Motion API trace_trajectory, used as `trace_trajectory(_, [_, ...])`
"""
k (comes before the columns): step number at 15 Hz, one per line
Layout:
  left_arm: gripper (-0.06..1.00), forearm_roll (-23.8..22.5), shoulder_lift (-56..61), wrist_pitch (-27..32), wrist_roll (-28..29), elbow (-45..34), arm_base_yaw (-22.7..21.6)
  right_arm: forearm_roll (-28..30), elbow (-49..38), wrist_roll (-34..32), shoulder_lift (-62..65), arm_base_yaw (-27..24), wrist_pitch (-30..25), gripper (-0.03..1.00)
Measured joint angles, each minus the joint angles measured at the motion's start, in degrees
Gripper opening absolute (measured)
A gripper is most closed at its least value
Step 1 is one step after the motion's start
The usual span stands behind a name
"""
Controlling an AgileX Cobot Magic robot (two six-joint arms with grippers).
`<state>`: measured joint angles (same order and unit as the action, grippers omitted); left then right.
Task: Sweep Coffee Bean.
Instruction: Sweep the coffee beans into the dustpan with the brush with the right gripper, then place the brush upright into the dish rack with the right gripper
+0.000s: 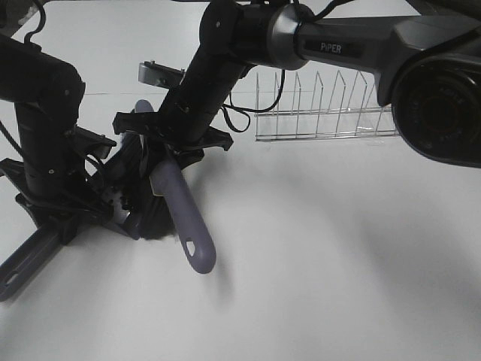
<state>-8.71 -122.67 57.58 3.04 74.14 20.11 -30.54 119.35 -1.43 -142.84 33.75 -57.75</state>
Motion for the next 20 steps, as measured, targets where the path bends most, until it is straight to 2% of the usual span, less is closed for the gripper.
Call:
trace_trajectory(4, [0.33,0.6,-0.2,0.3,-0.1,0.1,0.0,-6.4,0.0,3.9,-0.1,-1.5,0.4,0.31])
trace_trajectory(8, [0.33,0.7,-0.2,0.3,-0.2,0.1,0.0,-5.4,0.0,5.0,2.6,-3.8,-2.1,0.31])
trace_trajectory(13, [0.33,1.2,0.1,0.7,0.1,0.1,0.0,5.8,0.5,5.4,9.5,-3.8,-4.2,0.31])
trace_trajectory(15, [0.33,2.0,0.6,1.0,0.6,0.1,0.0,11.2,0.5,5.3,12.0,-4.0,-7.3,0.31])
trace_trajectory(16, [0.33,2.7,2.2,1.4,1.5,-0.2,-0.2,15.6,0.5,5.2,14.0,-4.0,-10.9,0.31])
trace_trajectory(20, [0.33,5.3,5.0,1.9,2.2,-0.3,-3.0,20.4,0.5,3.6,16.4,-4.0,-12.4,0.31])
